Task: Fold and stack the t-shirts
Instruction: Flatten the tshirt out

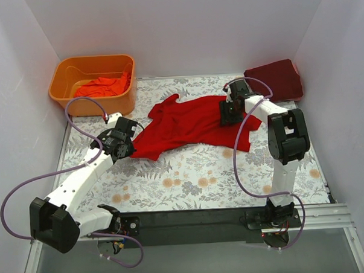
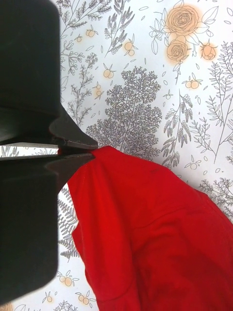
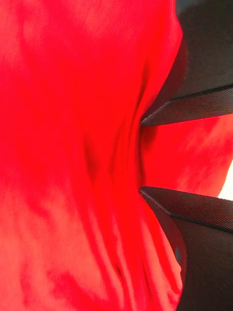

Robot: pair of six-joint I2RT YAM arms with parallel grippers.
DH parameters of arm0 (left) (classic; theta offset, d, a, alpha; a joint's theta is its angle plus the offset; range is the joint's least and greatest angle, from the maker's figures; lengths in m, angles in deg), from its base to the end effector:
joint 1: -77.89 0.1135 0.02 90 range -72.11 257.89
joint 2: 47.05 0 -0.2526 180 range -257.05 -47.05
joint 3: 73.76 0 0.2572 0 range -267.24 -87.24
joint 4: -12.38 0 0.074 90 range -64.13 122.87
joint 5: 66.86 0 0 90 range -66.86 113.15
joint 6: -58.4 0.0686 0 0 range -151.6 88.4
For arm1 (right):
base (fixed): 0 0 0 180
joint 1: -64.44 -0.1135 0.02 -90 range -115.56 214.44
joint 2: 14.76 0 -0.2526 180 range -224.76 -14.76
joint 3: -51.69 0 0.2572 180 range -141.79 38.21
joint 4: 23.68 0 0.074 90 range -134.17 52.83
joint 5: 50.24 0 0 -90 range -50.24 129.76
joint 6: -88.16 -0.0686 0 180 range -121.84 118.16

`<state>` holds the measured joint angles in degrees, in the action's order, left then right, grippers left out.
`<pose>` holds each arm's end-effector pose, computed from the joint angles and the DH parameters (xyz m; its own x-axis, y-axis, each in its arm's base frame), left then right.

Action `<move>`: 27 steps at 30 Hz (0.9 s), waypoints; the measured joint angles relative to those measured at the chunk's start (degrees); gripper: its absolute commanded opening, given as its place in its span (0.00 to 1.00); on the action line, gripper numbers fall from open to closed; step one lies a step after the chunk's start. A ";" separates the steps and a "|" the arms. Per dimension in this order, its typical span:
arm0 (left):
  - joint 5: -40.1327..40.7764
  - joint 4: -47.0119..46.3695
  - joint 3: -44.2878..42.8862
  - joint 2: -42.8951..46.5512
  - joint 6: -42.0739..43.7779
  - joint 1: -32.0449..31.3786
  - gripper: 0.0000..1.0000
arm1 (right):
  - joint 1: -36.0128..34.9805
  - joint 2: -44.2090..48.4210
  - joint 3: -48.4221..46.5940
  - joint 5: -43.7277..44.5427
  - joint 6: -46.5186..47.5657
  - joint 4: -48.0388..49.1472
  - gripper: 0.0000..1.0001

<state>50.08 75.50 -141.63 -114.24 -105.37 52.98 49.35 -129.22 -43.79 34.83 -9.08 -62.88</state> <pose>0.2324 -0.0737 0.2296 -0.4027 -0.7567 -0.5150 -0.7202 0.6092 -0.3320 0.4261 0.1210 0.1388 -0.8521 -0.0997 -0.5138 -0.1973 0.9705 0.1389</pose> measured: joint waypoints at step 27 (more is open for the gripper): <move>-1.92 -1.38 -2.14 4.85 2.40 0.00 0.00 | 12.26 33.18 41.24 -10.21 -3.13 9.66 0.59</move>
<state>48.16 74.12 -143.78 -109.39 -102.97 52.98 61.61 -96.04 -2.55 24.63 -12.21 -53.22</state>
